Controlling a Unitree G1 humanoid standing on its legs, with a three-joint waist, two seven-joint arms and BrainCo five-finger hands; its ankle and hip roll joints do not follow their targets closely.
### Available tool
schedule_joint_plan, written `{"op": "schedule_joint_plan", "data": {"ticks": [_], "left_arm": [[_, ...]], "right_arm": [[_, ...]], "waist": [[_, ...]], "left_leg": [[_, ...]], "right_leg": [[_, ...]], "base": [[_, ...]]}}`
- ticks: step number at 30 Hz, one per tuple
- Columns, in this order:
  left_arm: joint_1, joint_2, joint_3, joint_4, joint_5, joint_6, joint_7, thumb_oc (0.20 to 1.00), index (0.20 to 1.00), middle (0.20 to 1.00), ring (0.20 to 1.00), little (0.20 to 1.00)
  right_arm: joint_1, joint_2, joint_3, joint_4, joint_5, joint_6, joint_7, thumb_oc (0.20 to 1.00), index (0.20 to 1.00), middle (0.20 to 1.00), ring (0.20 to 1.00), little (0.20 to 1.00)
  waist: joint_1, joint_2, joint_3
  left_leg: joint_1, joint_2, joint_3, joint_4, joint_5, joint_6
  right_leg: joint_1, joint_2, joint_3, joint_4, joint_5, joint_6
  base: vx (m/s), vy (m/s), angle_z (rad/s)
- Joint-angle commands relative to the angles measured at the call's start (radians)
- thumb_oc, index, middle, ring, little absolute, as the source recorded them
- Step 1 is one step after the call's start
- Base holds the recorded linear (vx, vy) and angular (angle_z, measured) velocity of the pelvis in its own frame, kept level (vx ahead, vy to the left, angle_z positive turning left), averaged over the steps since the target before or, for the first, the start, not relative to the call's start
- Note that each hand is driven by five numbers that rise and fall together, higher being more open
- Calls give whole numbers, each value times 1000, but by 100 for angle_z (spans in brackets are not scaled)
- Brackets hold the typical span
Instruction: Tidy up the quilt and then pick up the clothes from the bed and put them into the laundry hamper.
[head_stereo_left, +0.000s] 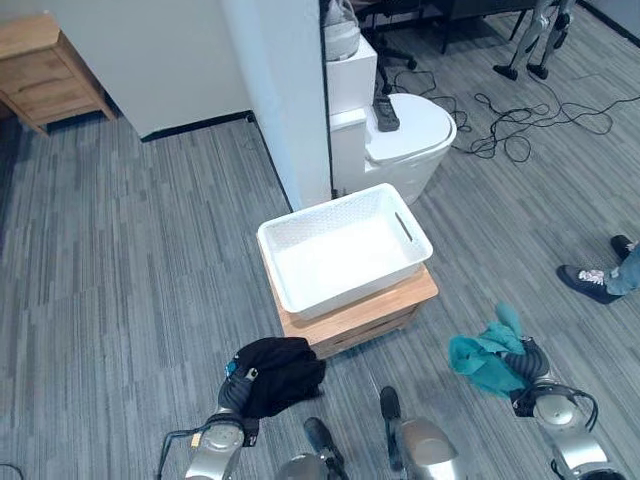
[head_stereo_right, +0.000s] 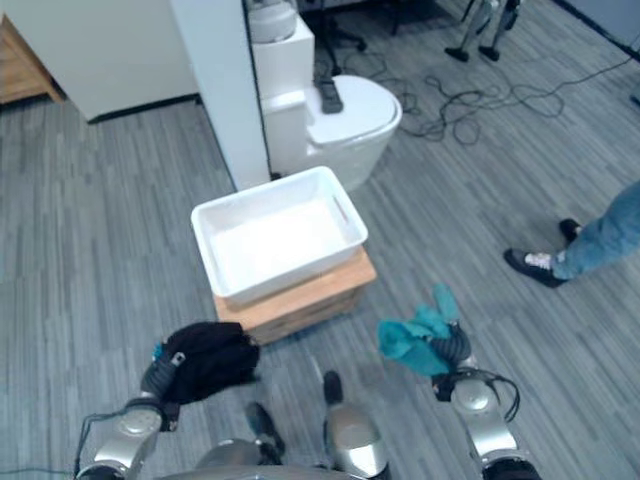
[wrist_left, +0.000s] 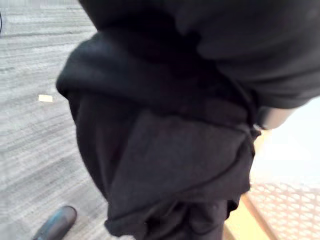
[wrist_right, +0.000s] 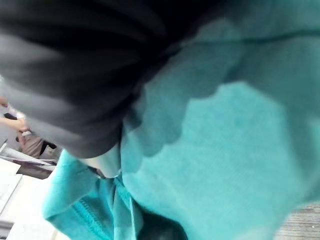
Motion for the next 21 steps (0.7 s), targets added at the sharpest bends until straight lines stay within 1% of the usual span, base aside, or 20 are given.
{"op": "schedule_joint_plan", "data": {"ticks": [1, 2, 3, 4, 6, 7, 10, 11, 13, 14, 15, 16, 17, 18, 19, 21], "left_arm": [[-10, 95, 19, 4, 34, -20, 18, 200, 200, 200, 200, 200], [-10, 95, 19, 4, 34, -20, 18, 200, 200, 200, 200, 200], [-6, 100, 17, 0, 33, -26, 12, 200, 200, 200, 200, 200], [-2, 106, 28, -7, 26, -23, 8, 200, 200, 200, 200, 200], [2, 105, 38, -16, 18, -26, 18, 200, 200, 200, 200, 200], [19, 95, 52, -32, -4, -30, 17, 200, 200, 200, 200, 200], [24, 90, 57, -41, -17, -35, 15, 200, 200, 200, 200, 200], [37, 90, 63, -75, -35, -39, 15, 200, 200, 200, 200, 200], [33, 94, 63, -89, -59, -47, 25, 200, 200, 200, 200, 200], [29, 95, 60, -95, -69, -48, 29, 200, 200, 200, 200, 200], [28, 94, 62, -95, -69, -48, 29, 200, 200, 200, 200, 200], [24, 98, 50, -114, -95, -57, 36, 200, 200, 200, 200, 200], [22, 98, 46, -121, -103, -60, 35, 200, 200, 200, 200, 200], [22, 97, 48, -121, -103, -60, 35, 200, 200, 200, 200, 200], [12, 98, 32, -132, -126, -67, 34, 200, 200, 200, 200, 200], [7, 101, 26, -139, -132, -70, 34, 200, 200, 200, 200, 200]], "right_arm": [[-97, -41, -35, -86, -56, -72, -20, 200, 200, 200, 200, 200], [-97, -41, -35, -86, -56, -72, -20, 200, 200, 200, 200, 200], [-78, -53, -57, -122, -62, -72, -22, 200, 200, 200, 200, 200], [-84, -67, -67, -154, -69, -73, -20, 200, 200, 200, 200, 200], [-133, -106, -75, -191, -88, -80, -38, 200, 200, 200, 200, 200], [-176, -158, -86, -243, -102, -84, -39, 200, 200, 200, 200, 200], [-213, -185, -84, -269, -100, -88, -37, 200, 200, 200, 200, 200], [-312, -241, -57, -344, -94, -99, -31, 200, 200, 200, 200, 200], [-423, -264, -1, -366, -90, -108, -36, 200, 200, 200, 200, 200], [-468, -271, 25, -372, -88, -109, -35, 200, 200, 200, 200, 200], [-472, -271, 28, -370, -88, -110, -36, 200, 200, 200, 200, 200], [-583, -281, 89, -361, -81, -108, -37, 200, 200, 200, 200, 200], [-624, -284, 113, -353, -76, -107, -37, 200, 200, 200, 200, 200], [-629, -284, 117, -350, -76, -108, -38, 200, 200, 200, 200, 200], [-734, -271, 184, -320, -57, -105, -37, 200, 200, 200, 200, 200], [-775, -267, 213, -306, -54, -103, -38, 200, 200, 200, 200, 200]], "waist": [[22, -39, -63], [21, -39, -62], [21, -56, -73], [36, -69, -79], [55, -74, -100], [59, -74, -108], [63, -75, -113], [74, -70, -117], [86, -65, -120], [90, -62, -119], [90, -63, -120], [101, -58, -120], [106, -58, -124], [104, -57, -124], [113, -52, -125], [116, -49, -125]], "left_leg": [[41, 39, -19, 1, -90, -80], [41, 40, -21, 1, -90, -80], [50, 30, -35, 1, -95, -82], [59, 22, -34, 2, -94, -84], [62, 33, -24, 1, -90, -92], [70, 41, -22, 1, -92, -98], [67, 46, -21, 1, -87, -102], [65, 60, -29, 1, -78, -115], [61, 74, -30, 1, -70, -125], [63, 78, -32, 1, -70, -127], [59, 78, -31, 1, -67, -127], [60, 88, -36, 1, -61, -135], [55, 93, -36, 1, -54, -138], [55, 93, -36, 1, -54, -138], [52, 103, -40, 1, -46, -146], [50, 106, -43, 1, -43, -148]], "right_leg": [[-54, -109, 44, -29, -83, 68], [-50, -110, 42, -32, -82, 68], [-31, -121, 67, -83, -80, 66], [-17, -134, 61, -107, -62, 80], [4, -140, 56, -152, -44, 85], [23, -134, 55, -168, -43, 85], [28, -130, 58, -180, -38, 81], [55, -121, 47, -217, -32, 76], [66, -114, 39, -231, -34, 70], [73, -111, 36, -234, -42, 69], [69, -110, 38, -235, -38, 67], [79, -103, 32, -236, -47, 61], [77, -99, 32, -236, -47, 57], [77, -99, 32, -236, -47, 57], [83, -91, 23, -236, -54, 50], [85, -89, 20, -236, -56, 48]], "base": [[99, -143, 31], [103, -109, 26], [67, -61, 31], [81, -118, 45], [87, -182, 55], [80, -142, 34], [50, -89, 4], [55, -129, 4], [40, -147, -14], [5, -87, -11], [30, -91, -7], [17, -98, -6], [27, -93, -12], [21, -93, -1], [29, -91, 2], [23, -74, 3]]}}
